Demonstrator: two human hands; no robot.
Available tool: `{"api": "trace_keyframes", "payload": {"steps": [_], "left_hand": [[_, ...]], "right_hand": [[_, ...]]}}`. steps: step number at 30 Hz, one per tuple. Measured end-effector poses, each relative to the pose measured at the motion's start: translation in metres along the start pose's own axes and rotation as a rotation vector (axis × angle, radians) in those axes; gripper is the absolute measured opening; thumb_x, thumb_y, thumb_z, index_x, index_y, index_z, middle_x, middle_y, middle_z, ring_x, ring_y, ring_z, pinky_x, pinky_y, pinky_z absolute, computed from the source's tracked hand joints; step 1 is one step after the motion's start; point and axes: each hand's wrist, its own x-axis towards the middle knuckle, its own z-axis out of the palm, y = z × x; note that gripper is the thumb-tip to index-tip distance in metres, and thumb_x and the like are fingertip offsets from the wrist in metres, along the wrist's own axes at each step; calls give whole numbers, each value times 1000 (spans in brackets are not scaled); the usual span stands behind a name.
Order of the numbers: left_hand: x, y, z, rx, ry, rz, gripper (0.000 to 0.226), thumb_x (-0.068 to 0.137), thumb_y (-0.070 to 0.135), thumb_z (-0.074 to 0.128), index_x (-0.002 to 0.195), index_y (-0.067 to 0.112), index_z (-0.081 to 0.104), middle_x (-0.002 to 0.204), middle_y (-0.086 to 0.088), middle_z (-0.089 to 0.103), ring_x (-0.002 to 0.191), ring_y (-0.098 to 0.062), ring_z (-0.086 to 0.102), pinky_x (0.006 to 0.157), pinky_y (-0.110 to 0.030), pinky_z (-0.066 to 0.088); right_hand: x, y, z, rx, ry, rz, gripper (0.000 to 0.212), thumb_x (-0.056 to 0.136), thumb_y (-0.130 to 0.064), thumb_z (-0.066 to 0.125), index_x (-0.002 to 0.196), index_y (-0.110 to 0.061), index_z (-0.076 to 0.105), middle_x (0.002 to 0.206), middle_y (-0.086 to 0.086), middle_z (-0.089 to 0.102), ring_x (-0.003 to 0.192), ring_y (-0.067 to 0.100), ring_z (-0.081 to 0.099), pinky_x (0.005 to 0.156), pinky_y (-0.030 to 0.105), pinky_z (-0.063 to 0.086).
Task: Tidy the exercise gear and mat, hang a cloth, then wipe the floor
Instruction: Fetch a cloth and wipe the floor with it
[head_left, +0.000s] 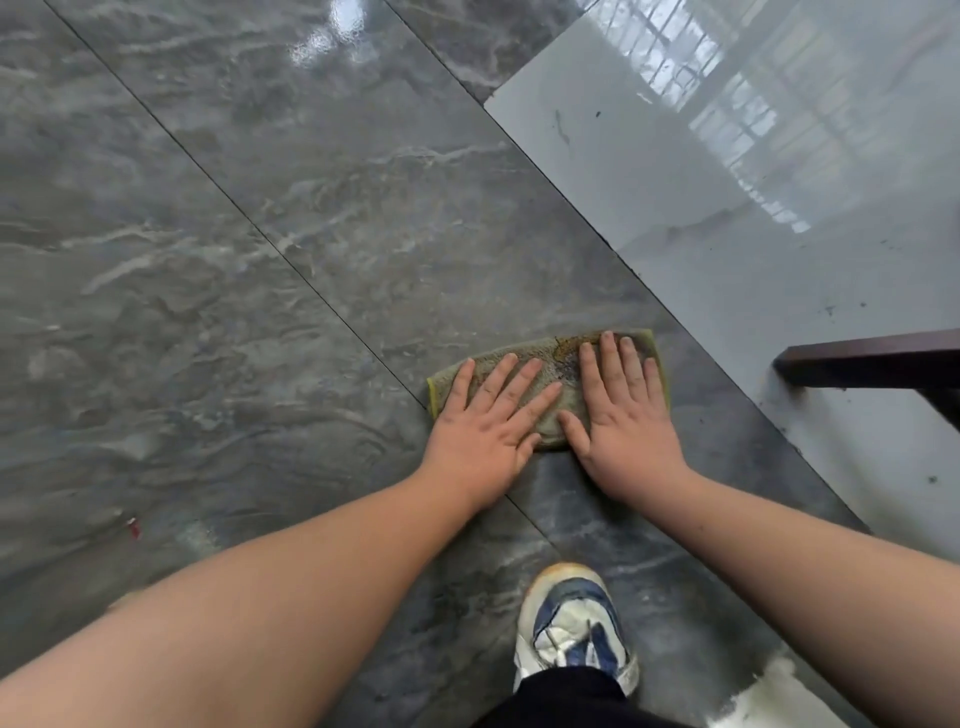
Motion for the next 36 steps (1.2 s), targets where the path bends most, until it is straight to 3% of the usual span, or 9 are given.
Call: {"api": "trace_keyframes", "payload": {"steps": [7, 12, 19, 28, 36], "left_hand": [[-15, -23, 1, 13, 32, -65, 61, 98, 49, 22, 155, 38, 4, 164, 5, 0, 152, -20, 2, 120, -54, 2], [-22, -90, -12, 11, 48, -161, 61, 98, 52, 24, 155, 41, 5, 164, 6, 3, 152, -19, 4, 120, -54, 6], [-17, -210, -45, 38, 55, -337, 59, 98, 55, 11, 147, 46, -21, 162, 10, -17, 151, -17, -13, 121, -49, -3], [-14, -343, -75, 37, 92, -579, 57, 99, 58, 12, 149, 50, -12, 165, 5, -8, 152, -19, -5, 123, -44, 2], [-29, -395, -83, -60, 62, -750, 59, 101, 57, 17, 151, 45, -11, 165, 2, -11, 151, -18, -8, 123, -41, -2]], "right_hand": [[13, -16, -2, -1, -12, -106, 79, 94, -56, 32, 157, -13, 11, 165, 13, 4, 153, 27, -3, 122, 51, 4], [69, -62, -13, 7, 18, -221, 76, 95, -57, 31, 158, -16, 14, 165, 10, 5, 153, 25, -2, 123, 48, 3], [185, -154, -43, 1, 67, -367, 73, 96, -58, 26, 158, -21, 11, 166, 6, 6, 153, 22, -2, 123, 45, 0], [296, -258, -73, -34, 85, -465, 73, 97, -61, 19, 158, -25, 2, 166, 4, -3, 152, 21, -8, 123, 41, -5], [342, -316, -82, -55, 62, -498, 74, 95, -63, 15, 158, -26, -2, 166, 4, -7, 152, 23, -10, 123, 43, -6]]}}
